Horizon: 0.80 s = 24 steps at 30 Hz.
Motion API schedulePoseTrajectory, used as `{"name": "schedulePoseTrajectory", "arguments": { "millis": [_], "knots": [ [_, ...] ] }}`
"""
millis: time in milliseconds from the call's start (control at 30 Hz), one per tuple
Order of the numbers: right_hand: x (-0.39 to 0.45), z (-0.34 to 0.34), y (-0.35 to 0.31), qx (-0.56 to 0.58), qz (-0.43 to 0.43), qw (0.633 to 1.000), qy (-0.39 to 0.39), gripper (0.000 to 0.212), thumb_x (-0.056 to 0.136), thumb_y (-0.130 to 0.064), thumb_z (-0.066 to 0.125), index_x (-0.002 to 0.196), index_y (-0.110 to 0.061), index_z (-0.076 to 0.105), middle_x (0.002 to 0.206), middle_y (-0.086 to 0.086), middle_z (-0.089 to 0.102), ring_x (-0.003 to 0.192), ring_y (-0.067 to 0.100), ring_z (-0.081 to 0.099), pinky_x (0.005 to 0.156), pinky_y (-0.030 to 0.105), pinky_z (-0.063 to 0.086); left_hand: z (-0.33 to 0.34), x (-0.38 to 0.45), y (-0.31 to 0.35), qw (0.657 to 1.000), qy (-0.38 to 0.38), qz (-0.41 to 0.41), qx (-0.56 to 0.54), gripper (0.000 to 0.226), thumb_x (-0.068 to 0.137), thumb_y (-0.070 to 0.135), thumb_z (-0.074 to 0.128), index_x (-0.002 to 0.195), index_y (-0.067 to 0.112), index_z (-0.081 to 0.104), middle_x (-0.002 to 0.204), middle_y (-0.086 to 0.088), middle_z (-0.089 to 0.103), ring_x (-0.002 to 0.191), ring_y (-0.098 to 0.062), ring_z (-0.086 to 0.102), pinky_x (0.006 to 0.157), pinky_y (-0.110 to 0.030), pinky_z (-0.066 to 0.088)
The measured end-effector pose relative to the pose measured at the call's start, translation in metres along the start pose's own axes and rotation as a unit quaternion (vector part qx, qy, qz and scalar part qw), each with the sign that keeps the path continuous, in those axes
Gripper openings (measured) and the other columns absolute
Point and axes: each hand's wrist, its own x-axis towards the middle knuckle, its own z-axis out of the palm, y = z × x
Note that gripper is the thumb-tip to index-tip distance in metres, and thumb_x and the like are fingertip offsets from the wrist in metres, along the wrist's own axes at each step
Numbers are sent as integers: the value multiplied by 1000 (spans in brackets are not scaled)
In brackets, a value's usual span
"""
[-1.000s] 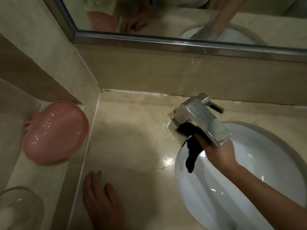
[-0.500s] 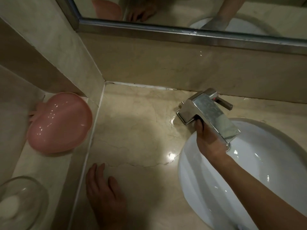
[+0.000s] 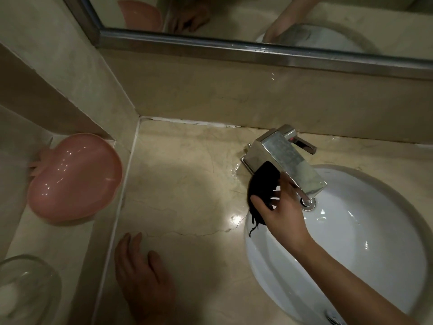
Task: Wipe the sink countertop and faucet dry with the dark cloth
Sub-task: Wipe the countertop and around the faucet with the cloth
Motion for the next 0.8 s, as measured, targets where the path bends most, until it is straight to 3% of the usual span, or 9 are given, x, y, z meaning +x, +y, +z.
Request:
{"name": "schedulePoseTrajectory", "arguments": {
  "millis": [100, 167, 233, 400, 500, 600, 700, 800],
  "knots": [
    [2, 10, 3, -17, 24, 1000, 1, 78, 80, -45, 79, 147, -24, 45, 127, -4, 59, 100, 15, 64, 88, 35, 55, 1, 1, -1, 1000, -1, 3, 7, 41, 92, 11, 47, 124, -11, 59, 132, -31, 52, 121, -51, 51, 104, -57, 41],
    [11, 12, 2, -136, 2, 989, 60, 71, 80, -57, 74, 139, -22, 56, 126, 0, 65, 110, 20, 63, 88, 32, 51, 1, 0, -1, 1000, 0, 6, 7, 41, 91, 10, 47, 125, -11, 59, 132, -31, 52, 121, -51, 51, 105, -57, 41],
    [20, 9, -3, -177, 3, 980, 91, 63, 82, -61, 69, 130, -20, 61, 124, 0, 67, 116, 21, 61, 90, 29, 45, 1, 0, -2, 1000, 3, 9, 9, 41, 90, 8, 48, 124, -11, 59, 132, -31, 52, 121, -51, 51, 104, -57, 41],
    [28, 7, 3, -197, -26, 980, 26, 58, 97, -54, 51, 142, -17, 47, 133, 5, 61, 124, 25, 55, 96, 32, 43, 2, -1, -3, 1000, 7, 6, 8, 41, 90, 8, 48, 125, -11, 59, 132, -31, 53, 120, -51, 52, 103, -58, 41],
    [26, 11, 20, -139, -30, 984, 108, 45, 99, -44, 55, 131, -12, 58, 120, 8, 68, 110, 29, 63, 82, 28, 42, 1, 0, -1, 1000, -5, -11, -4, 42, 90, 8, 48, 126, -10, 58, 133, -31, 52, 122, -51, 51, 104, -57, 41],
    [29, 17, 18, -6, 77, 979, 190, 42, 94, -46, 62, 118, -11, 66, 107, 7, 70, 102, 27, 65, 77, 23, 37, -1, 0, 2, 1000, -21, -19, -12, 43, 91, 9, 47, 128, -9, 57, 134, -29, 51, 123, -49, 51, 104, -54, 41],
    [18, 30, 6, -90, 14, 975, 202, 38, 92, -35, 70, 121, -11, 68, 108, 12, 66, 104, 27, 58, 78, 24, 36, -4, 1, 1, 999, -30, -22, -16, 43, 90, 8, 48, 129, -9, 57, 135, -29, 51, 123, -49, 51, 104, -54, 41],
    [0, 36, -1, -145, -55, 979, 132, 42, 87, -37, 74, 123, -13, 69, 107, 10, 60, 103, 29, 54, 73, 29, 44, -4, 1, 1, 999, -27, -20, -12, 44, 90, 8, 48, 129, -9, 57, 135, -30, 51, 123, -49, 51, 104, -54, 42]
  ]
}}
